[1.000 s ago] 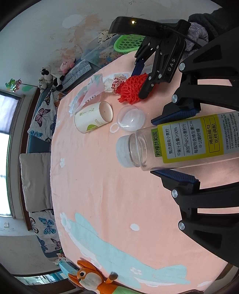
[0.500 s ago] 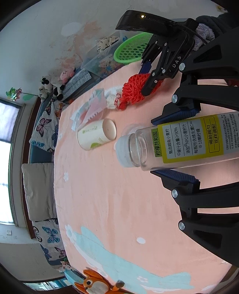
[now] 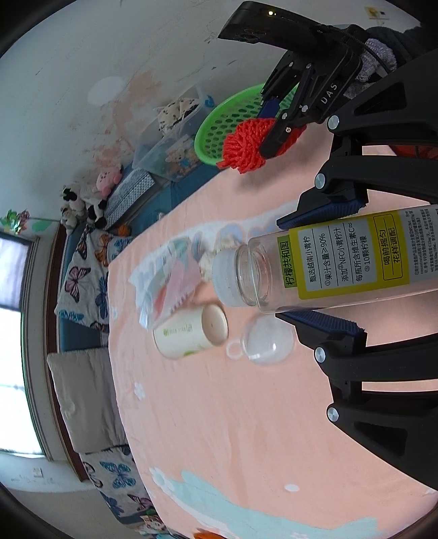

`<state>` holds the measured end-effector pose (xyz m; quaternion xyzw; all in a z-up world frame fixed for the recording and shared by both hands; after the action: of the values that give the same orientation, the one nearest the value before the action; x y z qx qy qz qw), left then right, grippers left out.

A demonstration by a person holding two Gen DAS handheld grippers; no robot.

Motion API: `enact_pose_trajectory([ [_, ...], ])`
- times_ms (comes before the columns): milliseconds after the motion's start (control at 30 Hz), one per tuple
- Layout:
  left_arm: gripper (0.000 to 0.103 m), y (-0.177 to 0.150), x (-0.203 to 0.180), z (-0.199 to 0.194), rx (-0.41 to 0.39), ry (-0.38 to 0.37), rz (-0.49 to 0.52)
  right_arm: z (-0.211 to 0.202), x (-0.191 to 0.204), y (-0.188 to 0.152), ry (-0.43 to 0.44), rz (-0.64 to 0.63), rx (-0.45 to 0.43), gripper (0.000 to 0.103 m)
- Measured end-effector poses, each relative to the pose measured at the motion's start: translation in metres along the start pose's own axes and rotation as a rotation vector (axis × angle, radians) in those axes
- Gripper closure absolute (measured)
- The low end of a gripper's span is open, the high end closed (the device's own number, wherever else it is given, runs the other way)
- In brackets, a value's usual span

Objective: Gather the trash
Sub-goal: 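Carry bottle and red net over the basket and open both grippers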

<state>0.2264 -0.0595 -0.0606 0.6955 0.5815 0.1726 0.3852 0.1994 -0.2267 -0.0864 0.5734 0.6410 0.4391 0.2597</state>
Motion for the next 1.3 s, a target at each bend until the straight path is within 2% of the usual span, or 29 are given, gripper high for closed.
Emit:
enact_pose_trajectory([
  [533, 0.057, 0.032, -0.109, 0.041, 0.025, -0.113, 0.132, -0.058, -0.139, -0.003, -0.236, 0.113, -0.047, 0.054],
  [667, 0.057, 0.038, -0.136, 0.051, 0.028, -0.131, 0.164, -0.061, -0.163, -0.008, -0.271, 0.146, -0.042, 0.047],
  [800, 0.057, 0.043, -0.161, 0.063, 0.037, -0.156, 0.184, -0.065, -0.177, -0.014, -0.288, 0.171, -0.044, 0.035],
  [1300, 0.06, 0.042, -0.226, 0.117, 0.107, -0.192, 0.264, -0.093, -0.202, -0.027, -0.316, 0.219, -0.081, 0.032],
])
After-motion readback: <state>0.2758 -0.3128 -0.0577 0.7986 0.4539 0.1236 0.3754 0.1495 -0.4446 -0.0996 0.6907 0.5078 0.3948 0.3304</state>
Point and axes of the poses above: each gripper's, at about its wrist camera, not at the fingertips, and z roughly the way its jaws point, x to its left, y to its top, the point moved 6 cm from there along z, roughly the way its jaws point, and after that the axes turned 12 degrees about -x, right-handed, at the moved point
